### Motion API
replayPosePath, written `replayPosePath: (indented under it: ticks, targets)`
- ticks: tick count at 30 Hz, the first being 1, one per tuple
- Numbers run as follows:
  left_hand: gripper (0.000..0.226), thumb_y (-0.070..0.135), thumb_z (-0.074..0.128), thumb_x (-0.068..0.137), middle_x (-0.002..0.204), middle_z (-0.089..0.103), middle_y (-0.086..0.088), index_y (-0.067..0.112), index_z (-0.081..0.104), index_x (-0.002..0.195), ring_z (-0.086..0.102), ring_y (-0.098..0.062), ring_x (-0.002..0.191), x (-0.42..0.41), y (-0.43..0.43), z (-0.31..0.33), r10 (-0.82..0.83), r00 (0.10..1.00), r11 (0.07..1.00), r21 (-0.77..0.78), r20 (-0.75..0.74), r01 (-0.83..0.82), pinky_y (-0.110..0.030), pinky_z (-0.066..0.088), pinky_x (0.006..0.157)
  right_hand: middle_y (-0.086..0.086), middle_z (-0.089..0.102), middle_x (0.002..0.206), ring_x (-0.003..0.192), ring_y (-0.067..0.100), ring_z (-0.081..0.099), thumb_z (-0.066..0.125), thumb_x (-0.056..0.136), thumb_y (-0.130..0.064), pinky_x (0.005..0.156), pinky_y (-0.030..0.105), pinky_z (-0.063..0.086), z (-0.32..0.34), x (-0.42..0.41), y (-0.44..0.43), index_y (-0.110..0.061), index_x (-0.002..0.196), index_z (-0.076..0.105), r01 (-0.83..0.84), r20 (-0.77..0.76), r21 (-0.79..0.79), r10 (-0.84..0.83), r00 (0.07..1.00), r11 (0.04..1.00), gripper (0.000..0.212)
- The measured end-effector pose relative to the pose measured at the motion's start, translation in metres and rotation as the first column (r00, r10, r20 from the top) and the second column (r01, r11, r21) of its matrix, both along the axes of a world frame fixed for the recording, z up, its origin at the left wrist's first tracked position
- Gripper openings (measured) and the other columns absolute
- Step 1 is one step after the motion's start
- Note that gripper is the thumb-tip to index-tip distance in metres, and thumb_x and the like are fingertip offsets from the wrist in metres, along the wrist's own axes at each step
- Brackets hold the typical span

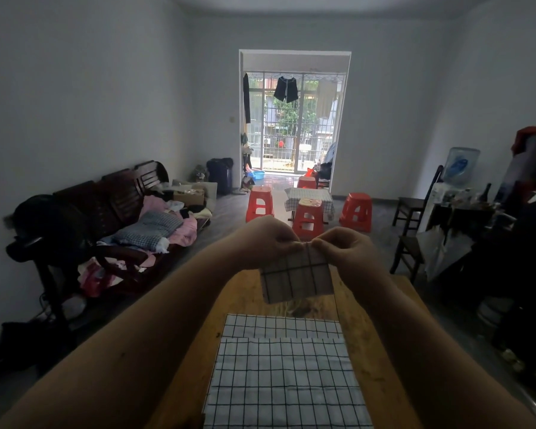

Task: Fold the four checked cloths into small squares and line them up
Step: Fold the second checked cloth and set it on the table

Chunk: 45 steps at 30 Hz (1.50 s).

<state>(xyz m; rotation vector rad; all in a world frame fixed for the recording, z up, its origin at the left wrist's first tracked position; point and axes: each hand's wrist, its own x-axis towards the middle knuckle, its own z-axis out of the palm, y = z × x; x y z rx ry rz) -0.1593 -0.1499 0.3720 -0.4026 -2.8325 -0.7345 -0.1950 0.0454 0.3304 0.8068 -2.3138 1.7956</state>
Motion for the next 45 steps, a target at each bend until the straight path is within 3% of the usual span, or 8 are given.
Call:
replayPosePath:
  ticks: [9, 15, 18, 21, 26, 32, 38, 45]
  targets:
    - [0.013, 0.024, 0.058, 0.099, 0.082, 0.071, 0.009, 0.027, 0.068, 0.091, 0.068, 0.003, 0.075, 0.017, -0.039, -0.015, -0.001, 1.0, 0.977, 0.214, 0.028, -0.005, -0.012, 0.051, 0.066, 0.0, 0.071, 0.088, 0.084, 0.013, 0.069, 0.064, 0.095, -0.02, 0.072, 0.029, 0.055, 0.006, -0.003, 0.013, -0.019, 0.087, 0.072, 0.032, 0.049, -0.084, -0.028, 0.998, 0.996, 0.011]
    - [0.025, 0.03, 0.062, 0.097, 0.105, 0.071, 0.01, 0.017, 0.069, 0.117, 0.065, 0.001, 0.094, 0.014, -0.031, -0.005, -0.031, 0.995, 0.985, 0.172, 0.099, 0.014, -0.017, 0.05, 0.077, -0.004, 0.072, 0.088, 0.086, 0.012, 0.068, 0.067, 0.093, -0.026, 0.078, 0.034, 0.057, 0.002, -0.005, 0.0, -0.027, 0.088, 0.071, 0.036, -0.042, 0.071, -0.033, 0.999, 0.997, 0.006]
    - [0.018, 0.031, 0.063, 0.096, 0.09, 0.069, 0.016, 0.02, 0.073, 0.106, 0.064, 0.0, 0.084, 0.01, -0.018, 0.002, -0.031, 0.998, 0.993, 0.119, 0.06, 0.024, -0.019, 0.05, 0.074, -0.008, 0.072, 0.088, 0.083, 0.004, 0.067, 0.067, 0.094, -0.031, 0.071, 0.025, 0.055, 0.004, -0.001, -0.01, -0.031, 0.089, 0.07, 0.04, -0.127, 0.164, -0.019, 0.992, 0.986, 0.005]
    - [0.012, 0.028, 0.063, 0.096, 0.076, 0.062, 0.02, 0.021, 0.073, 0.098, 0.06, 0.001, 0.072, 0.007, -0.009, 0.003, 0.012, 0.999, 0.995, 0.103, -0.052, -0.007, -0.016, 0.043, 0.066, -0.008, 0.071, 0.089, 0.085, 0.009, 0.067, 0.064, 0.095, -0.035, 0.07, 0.027, 0.055, 0.006, 0.002, -0.017, -0.03, 0.091, 0.07, 0.036, -0.095, 0.109, -0.026, 0.995, 0.993, 0.009]
    - [0.013, 0.029, 0.064, 0.096, 0.091, 0.069, 0.006, 0.018, 0.071, 0.099, 0.067, -0.012, 0.084, 0.006, -0.016, -0.003, 0.06, 0.998, 0.948, 0.314, -0.006, -0.055, -0.03, 0.058, 0.075, -0.009, 0.071, 0.087, 0.083, 0.007, 0.067, 0.062, 0.096, -0.037, 0.067, 0.023, 0.05, 0.002, 0.002, -0.016, -0.031, 0.091, 0.071, 0.047, -0.071, 0.076, -0.042, 0.997, 0.996, 0.012]
    - [0.007, 0.031, 0.067, 0.093, 0.093, 0.07, 0.008, 0.024, 0.07, 0.094, 0.067, -0.012, 0.089, 0.006, -0.015, -0.011, 0.004, 0.997, 0.942, 0.335, -0.073, 0.021, -0.035, 0.058, 0.081, -0.011, 0.071, 0.082, 0.079, -0.002, 0.067, 0.064, 0.095, -0.033, 0.06, 0.016, 0.051, 0.005, 0.006, -0.025, -0.033, 0.087, 0.07, 0.024, -0.145, 0.196, 0.005, 0.989, 0.98, 0.011]
    - [0.01, 0.023, 0.064, 0.095, 0.084, 0.067, 0.011, 0.027, 0.067, 0.086, 0.063, -0.004, 0.08, 0.012, -0.026, -0.02, 0.068, 0.992, 0.914, 0.405, -0.104, -0.02, -0.025, 0.048, 0.074, -0.011, 0.071, 0.078, 0.078, -0.003, 0.066, 0.064, 0.095, -0.03, 0.066, 0.019, 0.051, 0.001, 0.006, -0.035, -0.033, 0.084, 0.069, 0.024, -0.121, 0.225, 0.004, 0.993, 0.974, 0.013]
    - [0.011, 0.024, 0.062, 0.097, 0.096, 0.071, -0.001, 0.016, 0.069, 0.098, 0.069, -0.016, 0.089, 0.017, -0.053, -0.032, 0.108, 0.993, 0.737, 0.667, 0.048, -0.113, -0.029, 0.055, 0.074, -0.004, 0.075, 0.086, 0.082, 0.013, 0.072, 0.064, 0.095, -0.029, 0.078, 0.04, 0.06, -0.02, 0.011, -0.039, -0.026, 0.089, 0.074, 0.069, 0.02, 0.047, -0.07, 0.997, 0.996, 0.012]
